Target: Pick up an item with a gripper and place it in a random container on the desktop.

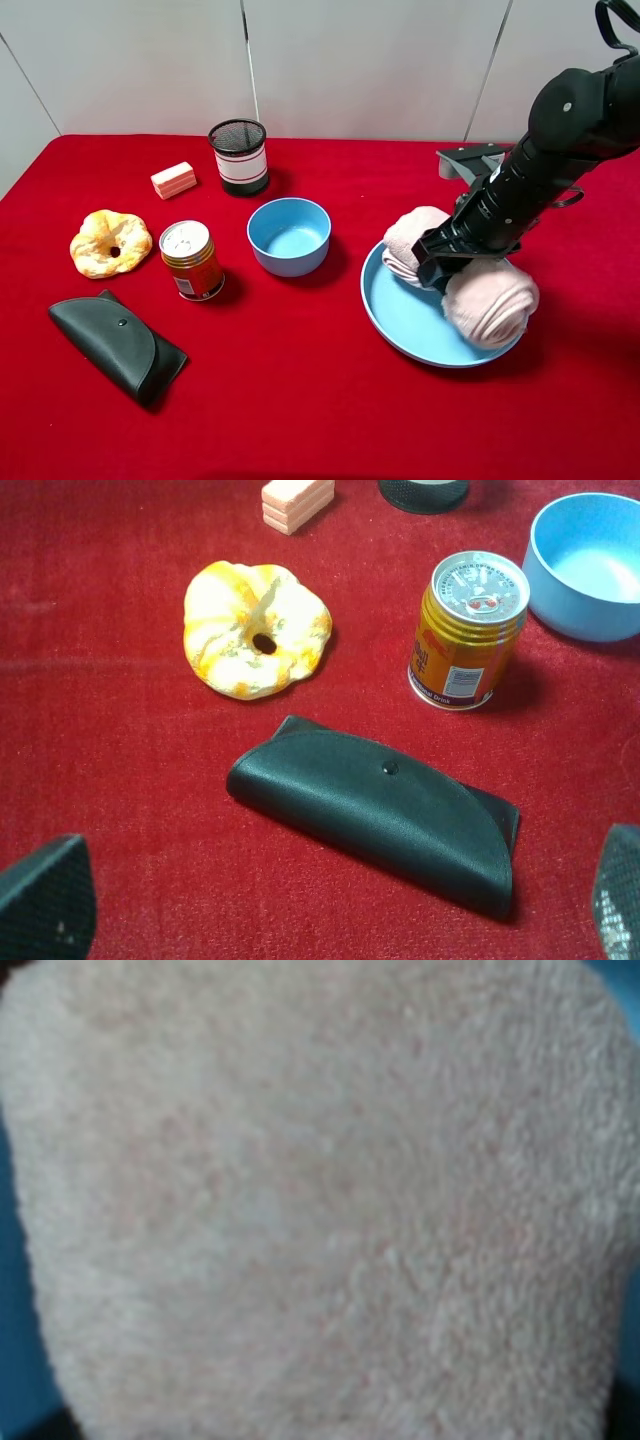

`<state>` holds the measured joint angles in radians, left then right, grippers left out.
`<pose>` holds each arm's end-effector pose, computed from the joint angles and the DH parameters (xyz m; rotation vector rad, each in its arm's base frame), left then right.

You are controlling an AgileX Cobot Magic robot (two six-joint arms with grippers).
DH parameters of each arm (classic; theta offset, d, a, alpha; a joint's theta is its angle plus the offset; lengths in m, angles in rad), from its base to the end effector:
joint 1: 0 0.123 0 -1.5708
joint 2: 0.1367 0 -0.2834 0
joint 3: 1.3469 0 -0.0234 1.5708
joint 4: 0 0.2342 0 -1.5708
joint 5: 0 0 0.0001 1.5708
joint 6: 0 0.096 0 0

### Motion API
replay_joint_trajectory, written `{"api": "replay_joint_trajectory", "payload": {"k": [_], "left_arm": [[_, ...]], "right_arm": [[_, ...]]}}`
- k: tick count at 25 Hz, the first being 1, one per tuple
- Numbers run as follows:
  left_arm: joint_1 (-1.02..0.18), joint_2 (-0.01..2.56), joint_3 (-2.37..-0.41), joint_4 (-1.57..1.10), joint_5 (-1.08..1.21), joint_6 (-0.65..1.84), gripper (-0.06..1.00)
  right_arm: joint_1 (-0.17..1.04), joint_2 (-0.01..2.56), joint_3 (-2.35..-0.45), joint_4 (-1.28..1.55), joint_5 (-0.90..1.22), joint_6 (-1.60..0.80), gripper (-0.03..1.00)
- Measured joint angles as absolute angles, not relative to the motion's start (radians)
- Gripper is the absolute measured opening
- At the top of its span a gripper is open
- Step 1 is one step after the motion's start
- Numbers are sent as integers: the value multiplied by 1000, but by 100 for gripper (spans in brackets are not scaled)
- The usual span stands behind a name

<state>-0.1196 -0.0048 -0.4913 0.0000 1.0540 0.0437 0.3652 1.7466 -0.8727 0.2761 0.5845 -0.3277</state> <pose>-0.0127 0.0015 0.2652 0.1665 2.0350 -0.0475 0.2652 0.1169 0.1507 -0.6940 2.8522 0.2630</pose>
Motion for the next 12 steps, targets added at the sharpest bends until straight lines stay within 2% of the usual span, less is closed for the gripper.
{"api": "replay_joint_trajectory", "payload": {"k": [4, 12], "left_arm": [[-120, -5, -491, 0, 1054, 44, 100], [-120, -5, -491, 0, 1054, 44, 100]], "right_arm": [[365, 1747, -873, 276, 584, -323, 68], [365, 1747, -873, 277, 584, -318, 69]]}}
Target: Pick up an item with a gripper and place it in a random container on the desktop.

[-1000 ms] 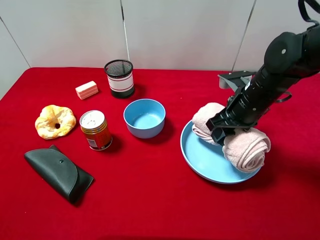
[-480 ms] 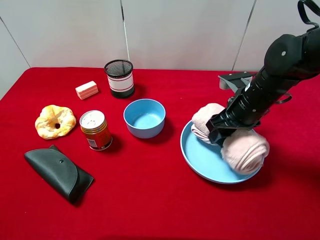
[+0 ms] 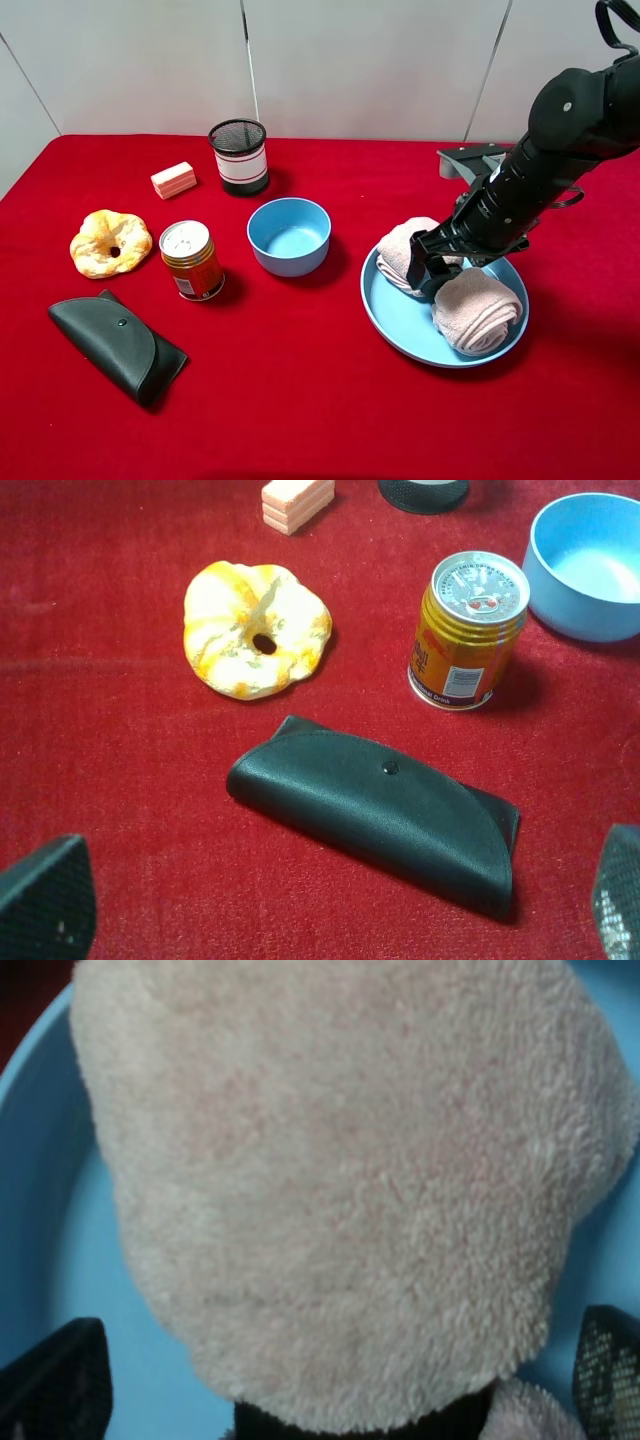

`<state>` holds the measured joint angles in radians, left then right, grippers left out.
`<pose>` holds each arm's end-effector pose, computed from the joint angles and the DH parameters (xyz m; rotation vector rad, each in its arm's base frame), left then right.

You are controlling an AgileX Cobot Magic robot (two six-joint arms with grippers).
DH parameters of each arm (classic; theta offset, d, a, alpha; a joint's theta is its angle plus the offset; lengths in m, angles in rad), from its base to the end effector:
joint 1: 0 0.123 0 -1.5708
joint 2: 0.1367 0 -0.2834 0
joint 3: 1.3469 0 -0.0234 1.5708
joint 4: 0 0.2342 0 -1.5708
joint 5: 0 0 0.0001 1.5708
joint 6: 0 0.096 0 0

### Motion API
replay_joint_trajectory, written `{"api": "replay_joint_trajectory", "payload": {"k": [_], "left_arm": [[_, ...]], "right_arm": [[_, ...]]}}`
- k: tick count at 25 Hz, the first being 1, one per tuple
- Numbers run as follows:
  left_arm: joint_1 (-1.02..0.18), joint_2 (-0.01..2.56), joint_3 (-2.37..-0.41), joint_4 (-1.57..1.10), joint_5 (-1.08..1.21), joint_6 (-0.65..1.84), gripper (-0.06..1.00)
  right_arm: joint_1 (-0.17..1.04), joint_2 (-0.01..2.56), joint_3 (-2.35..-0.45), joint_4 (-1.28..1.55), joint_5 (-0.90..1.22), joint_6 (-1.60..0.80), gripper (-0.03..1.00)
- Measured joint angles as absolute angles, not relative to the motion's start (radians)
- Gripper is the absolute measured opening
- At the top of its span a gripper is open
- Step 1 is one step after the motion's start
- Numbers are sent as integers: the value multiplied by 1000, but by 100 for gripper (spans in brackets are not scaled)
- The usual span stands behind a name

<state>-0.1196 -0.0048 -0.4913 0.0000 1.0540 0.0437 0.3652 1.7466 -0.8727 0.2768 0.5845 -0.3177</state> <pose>-0.0127 0.0015 0.2652 0.1665 2.0350 -0.0475 0.2652 0.1169 0.1507 -0.6791 2.8566 0.2652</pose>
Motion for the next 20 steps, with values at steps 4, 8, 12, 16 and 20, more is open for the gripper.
{"api": "replay_joint_trajectory", "payload": {"k": [4, 8, 12, 16, 20], "left_arm": [[-120, -5, -491, 0, 1054, 44, 100], [-120, -5, -491, 0, 1054, 44, 100], [-120, -5, -491, 0, 1054, 44, 100], [-120, -5, -491, 0, 1054, 44, 100], [-120, -5, -491, 0, 1054, 44, 100]], "right_arm": [[365, 1741, -873, 278, 601, -317, 69], [365, 1713, -873, 275, 621, -317, 69], [365, 1670, -873, 262, 645, -317, 69], [365, 1611, -873, 256, 673, -317, 69], [365, 1555, -873, 249, 718, -317, 69]]}}
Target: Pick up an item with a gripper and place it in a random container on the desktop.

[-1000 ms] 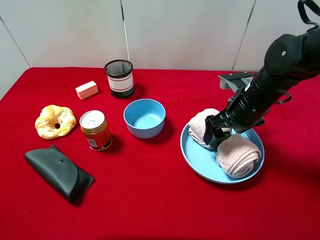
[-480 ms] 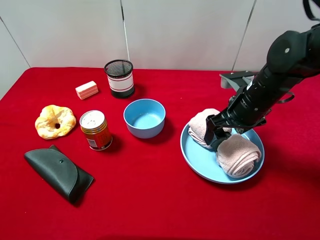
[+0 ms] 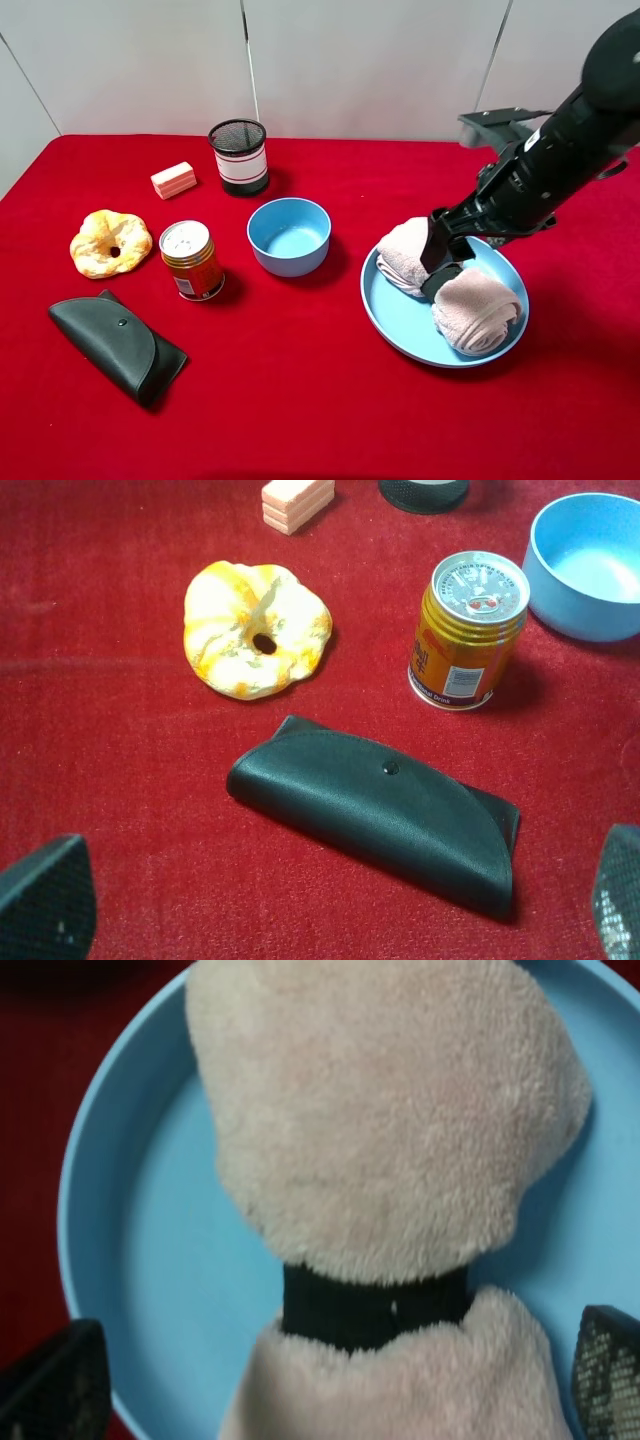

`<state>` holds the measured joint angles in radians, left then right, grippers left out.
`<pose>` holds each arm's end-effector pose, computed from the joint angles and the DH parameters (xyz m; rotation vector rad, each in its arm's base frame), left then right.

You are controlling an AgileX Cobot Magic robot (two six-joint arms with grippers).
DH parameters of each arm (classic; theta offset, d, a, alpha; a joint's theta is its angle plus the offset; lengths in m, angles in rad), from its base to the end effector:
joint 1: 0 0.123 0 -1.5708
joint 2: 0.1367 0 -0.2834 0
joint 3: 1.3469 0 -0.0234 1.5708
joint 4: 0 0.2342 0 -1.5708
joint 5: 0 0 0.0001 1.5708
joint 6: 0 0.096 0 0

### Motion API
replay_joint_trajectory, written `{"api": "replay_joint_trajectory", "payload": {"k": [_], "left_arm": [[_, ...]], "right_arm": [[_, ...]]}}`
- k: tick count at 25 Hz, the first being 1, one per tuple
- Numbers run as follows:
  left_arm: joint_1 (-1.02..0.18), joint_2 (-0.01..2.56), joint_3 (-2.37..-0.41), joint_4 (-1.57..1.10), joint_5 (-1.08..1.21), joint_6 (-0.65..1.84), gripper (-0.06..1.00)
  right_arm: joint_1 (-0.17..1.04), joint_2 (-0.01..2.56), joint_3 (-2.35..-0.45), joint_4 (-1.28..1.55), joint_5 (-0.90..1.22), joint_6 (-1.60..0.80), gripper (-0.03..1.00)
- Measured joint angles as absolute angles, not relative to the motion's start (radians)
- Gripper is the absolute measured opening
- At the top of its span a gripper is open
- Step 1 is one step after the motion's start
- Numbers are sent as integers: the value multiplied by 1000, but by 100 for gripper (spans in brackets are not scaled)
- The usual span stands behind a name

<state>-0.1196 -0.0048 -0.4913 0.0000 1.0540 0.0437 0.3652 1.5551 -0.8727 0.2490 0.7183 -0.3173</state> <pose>-0.0127 0.0015 0.2652 0.1665 2.0350 -0.0475 0.2435 0.1098 0.2011 -0.7338 2.7821 0.2799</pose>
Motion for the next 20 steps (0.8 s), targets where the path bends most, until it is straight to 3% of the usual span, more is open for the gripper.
{"api": "replay_joint_trajectory", "payload": {"k": [20], "left_arm": [[-120, -5, -491, 0, 1054, 44, 100]], "right_arm": [[365, 1245, -872, 248, 1095, -255, 69]]}}
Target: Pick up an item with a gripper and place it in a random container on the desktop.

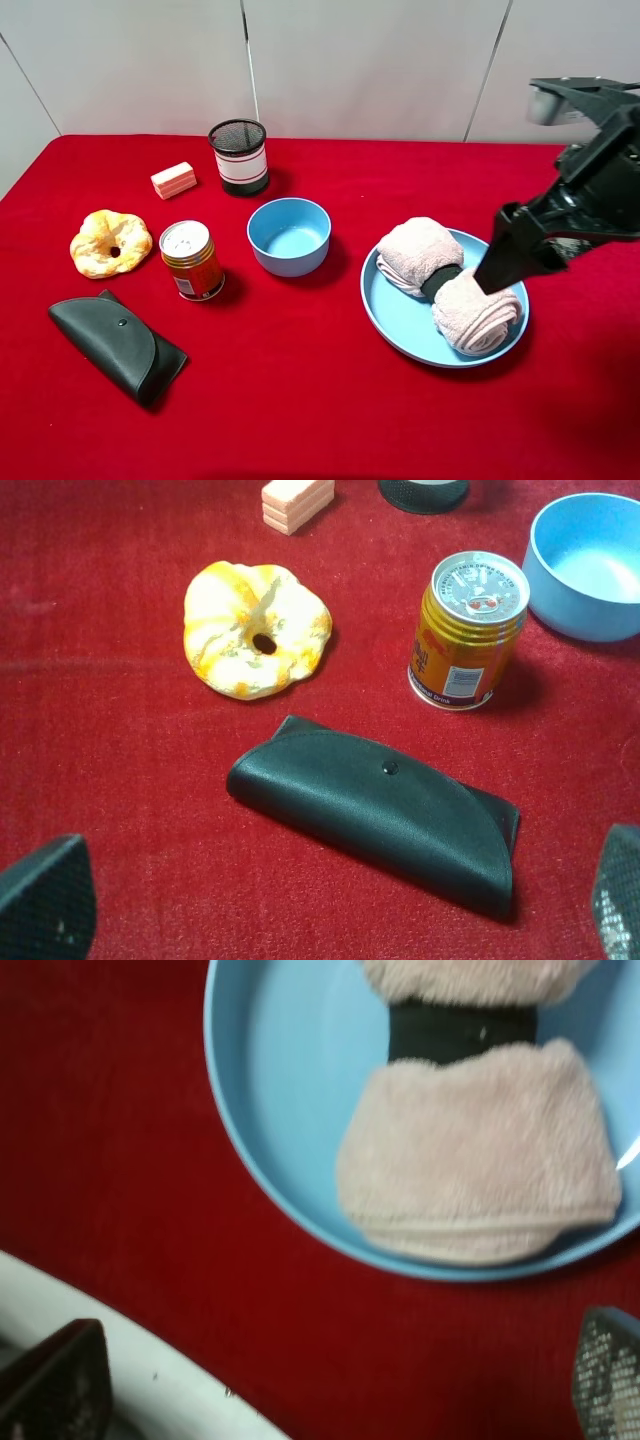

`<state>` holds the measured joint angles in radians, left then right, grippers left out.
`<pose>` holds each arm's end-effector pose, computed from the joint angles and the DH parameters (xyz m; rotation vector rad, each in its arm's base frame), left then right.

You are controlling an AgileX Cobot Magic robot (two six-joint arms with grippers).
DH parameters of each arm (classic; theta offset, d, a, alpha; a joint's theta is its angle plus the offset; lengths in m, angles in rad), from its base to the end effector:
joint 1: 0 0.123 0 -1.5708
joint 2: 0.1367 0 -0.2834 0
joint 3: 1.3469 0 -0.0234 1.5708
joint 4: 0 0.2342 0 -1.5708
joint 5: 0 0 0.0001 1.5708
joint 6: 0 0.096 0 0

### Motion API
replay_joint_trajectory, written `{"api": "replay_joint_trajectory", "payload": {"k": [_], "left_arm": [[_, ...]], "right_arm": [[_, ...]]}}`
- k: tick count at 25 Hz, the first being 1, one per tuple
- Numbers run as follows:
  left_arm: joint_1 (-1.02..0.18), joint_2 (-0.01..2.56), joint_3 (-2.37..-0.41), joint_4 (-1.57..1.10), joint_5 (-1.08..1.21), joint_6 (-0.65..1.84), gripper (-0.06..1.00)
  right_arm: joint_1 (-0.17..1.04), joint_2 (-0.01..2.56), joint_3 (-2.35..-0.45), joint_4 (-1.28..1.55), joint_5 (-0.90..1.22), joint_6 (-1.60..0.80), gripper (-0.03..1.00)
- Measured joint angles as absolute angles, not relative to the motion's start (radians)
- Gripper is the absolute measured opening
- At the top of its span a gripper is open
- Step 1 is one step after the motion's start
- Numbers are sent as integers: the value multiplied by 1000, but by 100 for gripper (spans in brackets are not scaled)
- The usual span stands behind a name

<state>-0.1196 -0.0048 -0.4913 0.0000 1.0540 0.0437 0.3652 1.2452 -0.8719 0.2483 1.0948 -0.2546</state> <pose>-0.0127 0.0015 0.2652 0.1665 2.0350 -0.0475 0.1764 0.0899 0.2659 -0.7664 2.8431 0.3572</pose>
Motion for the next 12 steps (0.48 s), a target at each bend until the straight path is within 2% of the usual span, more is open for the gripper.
{"api": "replay_joint_trajectory", "payload": {"k": [12], "left_arm": [[-120, -5, -491, 0, 1054, 44, 100]], "right_arm": [[365, 1084, -872, 248, 1210, -227, 69]]}}
